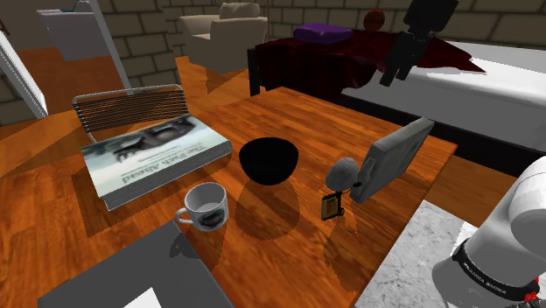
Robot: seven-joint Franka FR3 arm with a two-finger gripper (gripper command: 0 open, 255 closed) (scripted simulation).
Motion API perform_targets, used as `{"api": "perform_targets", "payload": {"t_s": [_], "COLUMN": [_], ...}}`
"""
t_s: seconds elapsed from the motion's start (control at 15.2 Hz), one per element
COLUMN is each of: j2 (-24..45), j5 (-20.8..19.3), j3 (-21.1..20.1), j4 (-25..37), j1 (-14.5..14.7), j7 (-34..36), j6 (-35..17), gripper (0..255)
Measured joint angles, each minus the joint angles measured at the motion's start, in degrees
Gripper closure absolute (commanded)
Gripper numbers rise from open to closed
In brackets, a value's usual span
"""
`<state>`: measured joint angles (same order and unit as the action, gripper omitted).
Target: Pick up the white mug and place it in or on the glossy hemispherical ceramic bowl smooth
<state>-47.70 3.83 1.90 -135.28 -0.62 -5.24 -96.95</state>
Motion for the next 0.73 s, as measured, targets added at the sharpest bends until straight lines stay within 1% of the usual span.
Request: {"api": "perform_targets", "payload": {"t_s": [0.07, 0.2, 0.46, 0.73], "j2": [0.0, 1.2, 6.0, 12.3], "j5": [0.0, 0.7, 2.6, 4.2], "j3": [0.0, -1.3, -5.2, -9.4], "j4": [0.0, -0.2, -0.4, 0.8], "j1": [0.0, 0.4, 1.6, 2.8], "j7": [0.0, 1.3, 5.1, 9.2], "j6": [0.0, -1.2, -5.1, -9.4], "gripper": [0, 0, 0, 0]}}
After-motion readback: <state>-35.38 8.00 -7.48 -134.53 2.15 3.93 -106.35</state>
